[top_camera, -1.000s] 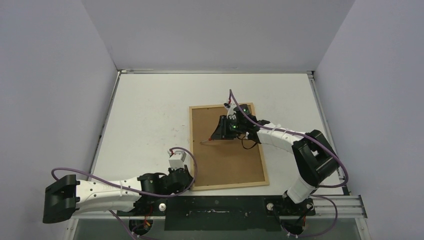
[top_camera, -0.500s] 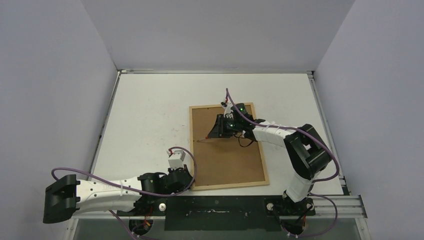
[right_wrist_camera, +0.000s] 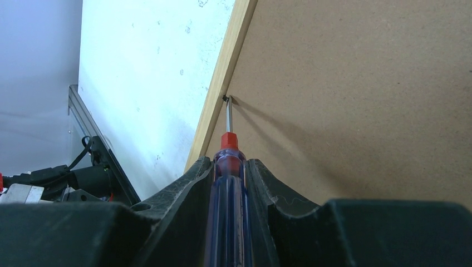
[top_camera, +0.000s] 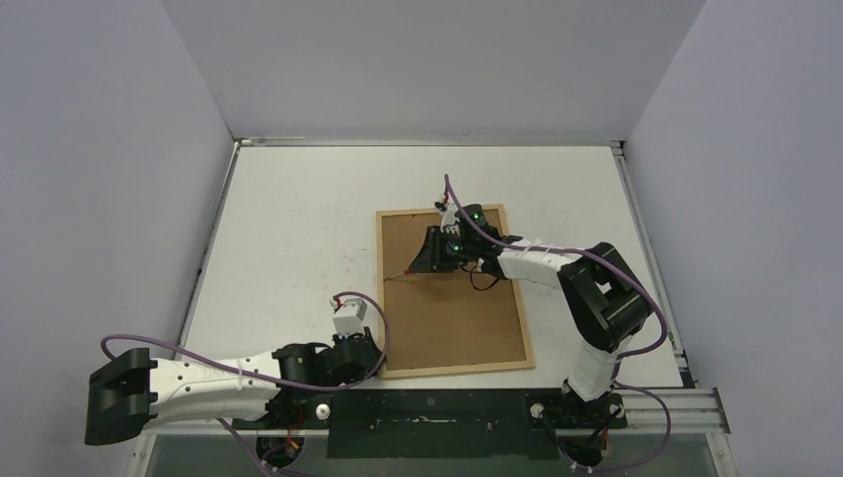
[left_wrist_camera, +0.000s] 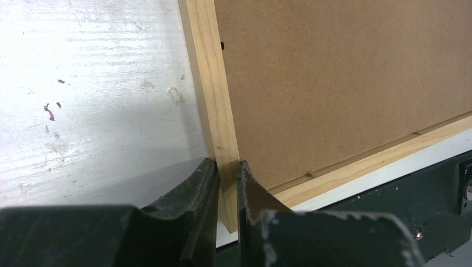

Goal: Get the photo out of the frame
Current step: Release the photo frame item from the photo frame.

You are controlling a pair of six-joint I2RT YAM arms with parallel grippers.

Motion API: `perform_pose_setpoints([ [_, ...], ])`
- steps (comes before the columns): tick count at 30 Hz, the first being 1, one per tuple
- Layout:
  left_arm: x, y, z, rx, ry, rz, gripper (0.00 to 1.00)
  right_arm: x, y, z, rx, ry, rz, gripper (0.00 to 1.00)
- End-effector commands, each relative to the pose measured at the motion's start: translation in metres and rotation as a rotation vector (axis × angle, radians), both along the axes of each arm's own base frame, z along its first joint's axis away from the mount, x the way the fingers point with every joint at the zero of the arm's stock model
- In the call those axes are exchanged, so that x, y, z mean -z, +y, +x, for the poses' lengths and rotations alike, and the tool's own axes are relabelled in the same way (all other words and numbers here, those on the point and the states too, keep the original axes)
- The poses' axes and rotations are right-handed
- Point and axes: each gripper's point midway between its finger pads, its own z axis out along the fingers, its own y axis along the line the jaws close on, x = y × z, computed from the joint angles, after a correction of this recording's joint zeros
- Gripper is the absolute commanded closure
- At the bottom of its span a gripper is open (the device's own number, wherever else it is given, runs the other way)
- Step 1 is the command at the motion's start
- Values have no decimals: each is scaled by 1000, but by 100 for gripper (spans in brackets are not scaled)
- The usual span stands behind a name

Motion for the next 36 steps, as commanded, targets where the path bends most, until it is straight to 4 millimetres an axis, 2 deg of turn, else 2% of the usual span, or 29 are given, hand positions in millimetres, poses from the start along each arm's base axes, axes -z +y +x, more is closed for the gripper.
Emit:
perform_pose_setpoints([
  [1,26,35,-9,-6,46,158,100,4,4,5,-13,-34,-20,100],
  [11,26,35,-9,-7,46,157,100,7,9,4,-23,-24,-18,100],
  [20,26,32,-9,7,45,148,100,8,19,-2,-23,25,80,100],
  [25,25,38,-8,-32,51,155,100,8,9,3,22,11,60,100],
  [27,18,38,-6,-53,45,135,80,7,6,4,20,4,44,100],
  [29,6,32,-2,-59,19,99,66,6,6,4,12,2,38,100],
  [34,-32,32,18,-153,-52,22,47,6,5,3,9,-2,32,100],
  [36,-48,31,27,-185,-62,-6,43,5,4,3,9,-8,24,100],
])
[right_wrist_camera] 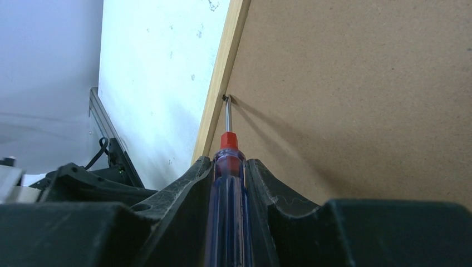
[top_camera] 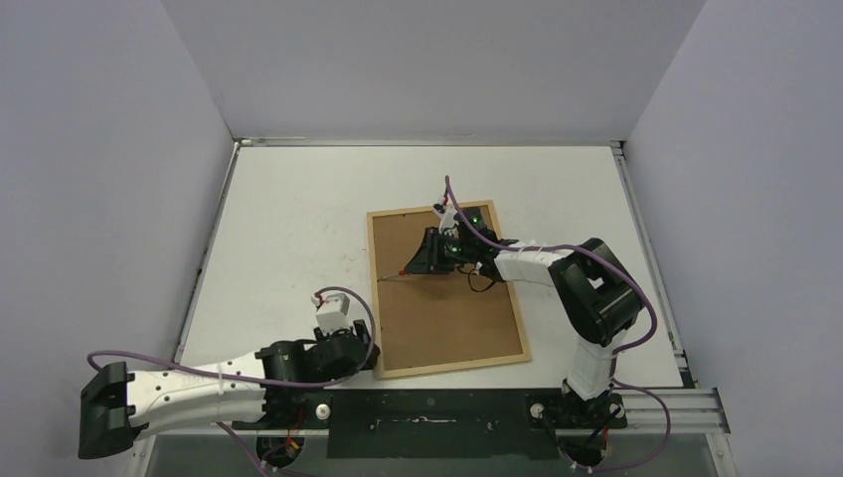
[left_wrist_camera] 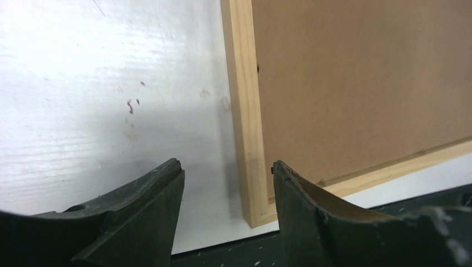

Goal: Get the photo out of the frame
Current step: Release the photo frame item from the photo frame.

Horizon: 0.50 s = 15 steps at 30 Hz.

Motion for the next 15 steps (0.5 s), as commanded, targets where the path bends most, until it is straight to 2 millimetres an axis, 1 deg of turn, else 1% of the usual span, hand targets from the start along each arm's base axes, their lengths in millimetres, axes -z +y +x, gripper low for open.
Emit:
perform_pose_setpoints([
  [1,-44,5,29,-109,-64,-42,42,-2,-7,2,11,-44,-47,100],
  [4,-51,2,45,-124,-20,-60,39,-4,-7,3,11,-49,-46,100],
  [7,-46,-3,63,-135,70,-92,39,-5,-6,3,13,-50,-44,100],
  [10,-37,-8,79,-126,130,-82,42,-7,-7,3,17,-54,-43,100],
  [15,-27,-22,95,-117,177,-23,42,-9,-7,3,18,-55,-40,100],
])
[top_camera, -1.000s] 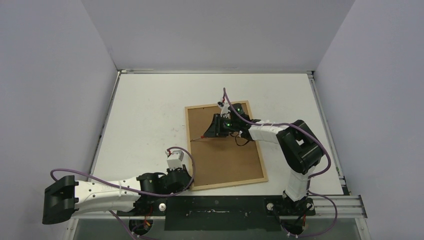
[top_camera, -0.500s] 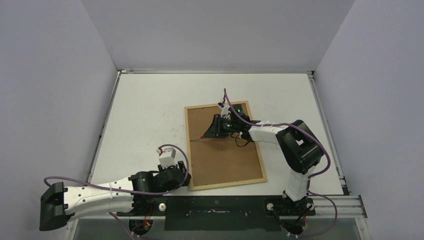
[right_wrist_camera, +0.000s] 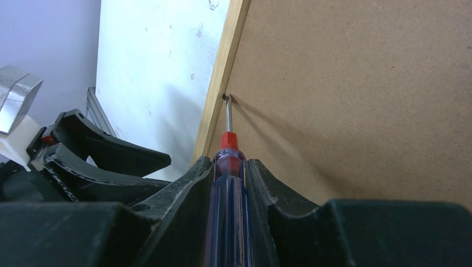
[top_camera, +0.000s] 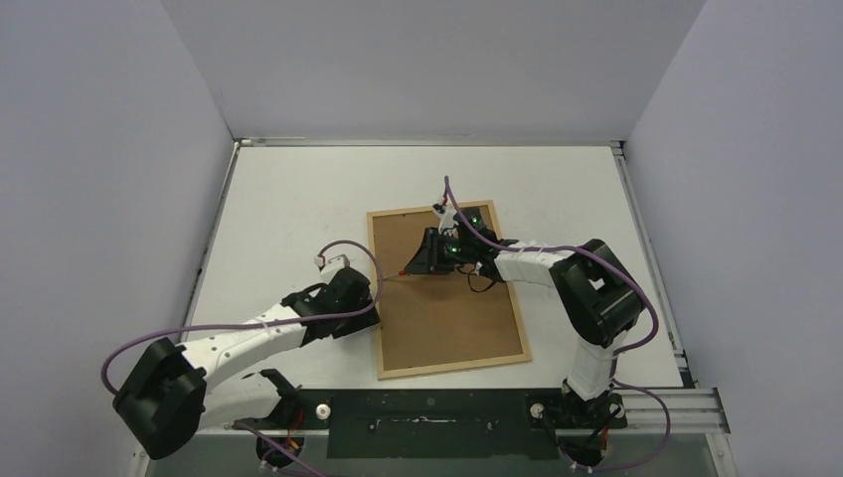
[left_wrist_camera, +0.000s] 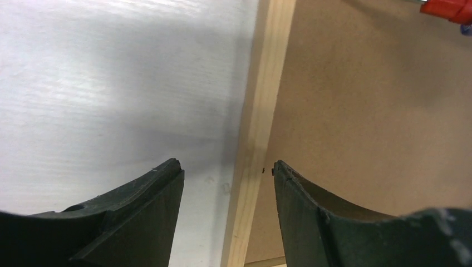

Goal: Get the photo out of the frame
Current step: Release the photo frame item from the photo frame.

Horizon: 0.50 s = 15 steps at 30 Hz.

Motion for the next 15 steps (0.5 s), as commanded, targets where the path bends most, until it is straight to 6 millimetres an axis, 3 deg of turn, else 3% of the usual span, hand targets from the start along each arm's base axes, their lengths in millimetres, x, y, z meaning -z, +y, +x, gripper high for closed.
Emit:
perform_pose_setpoints([
  [1,-19,-36,24,78,-31,-74,42,-9,-6,2,14,-50,-32,100],
  [9,-5,-26,22,54,-20,12,52,-11,-6,1,12,-50,-26,100],
  [15,6,-25,13,71,-29,118,51,-14,-5,1,8,-55,-20,100],
])
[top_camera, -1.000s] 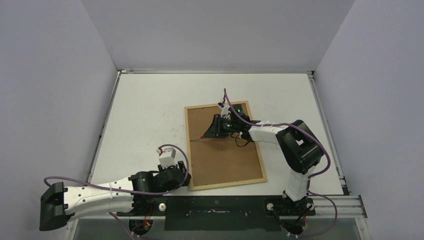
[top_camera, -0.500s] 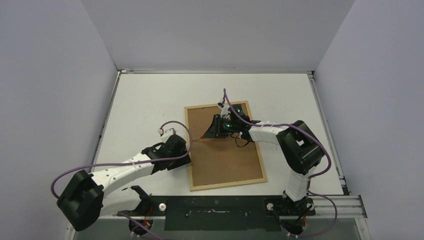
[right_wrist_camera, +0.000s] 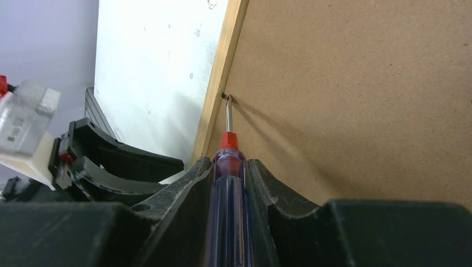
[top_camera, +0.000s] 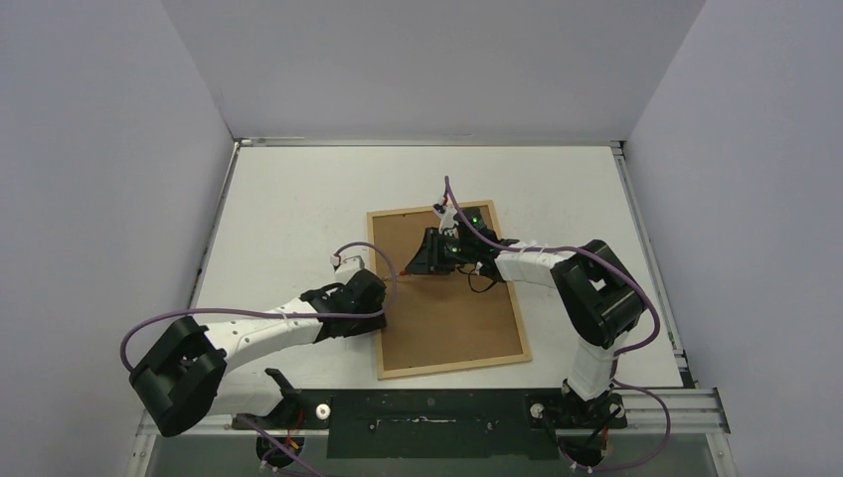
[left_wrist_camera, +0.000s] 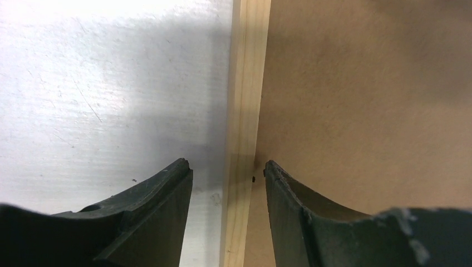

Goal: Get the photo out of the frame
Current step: Release the photo frame item from the photo frame.

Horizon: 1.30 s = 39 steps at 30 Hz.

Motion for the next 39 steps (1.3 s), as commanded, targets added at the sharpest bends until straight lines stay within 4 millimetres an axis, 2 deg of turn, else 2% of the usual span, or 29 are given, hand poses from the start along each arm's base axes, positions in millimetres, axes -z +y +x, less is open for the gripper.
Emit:
perform_pose_setpoints([
  [1,-6,-7,9,2,-56,53,51,-13,-3,1,4,-54,-11,100],
  [8,1,-9,13,-26,-53,67,51,-13,-4,-1,-4,-52,-13,100],
  [11,3,-7,13,-28,-50,72,57,-13,-4,-2,-4,-51,-13,100],
  [19,26,5,-7,25,1,149,92,-17,-2,-3,-15,-57,3,100],
  [22,33,8,-17,69,-3,161,100,-17,-3,-2,-17,-60,0,100],
  [25,39,4,-23,114,-19,99,100,-14,-4,-2,-20,-61,-5,100],
  [31,37,0,-25,153,-79,1,100,-9,1,-5,-47,-48,18,100],
  [39,42,-5,-25,188,-51,-3,100,4,4,-1,-44,-35,9,100],
])
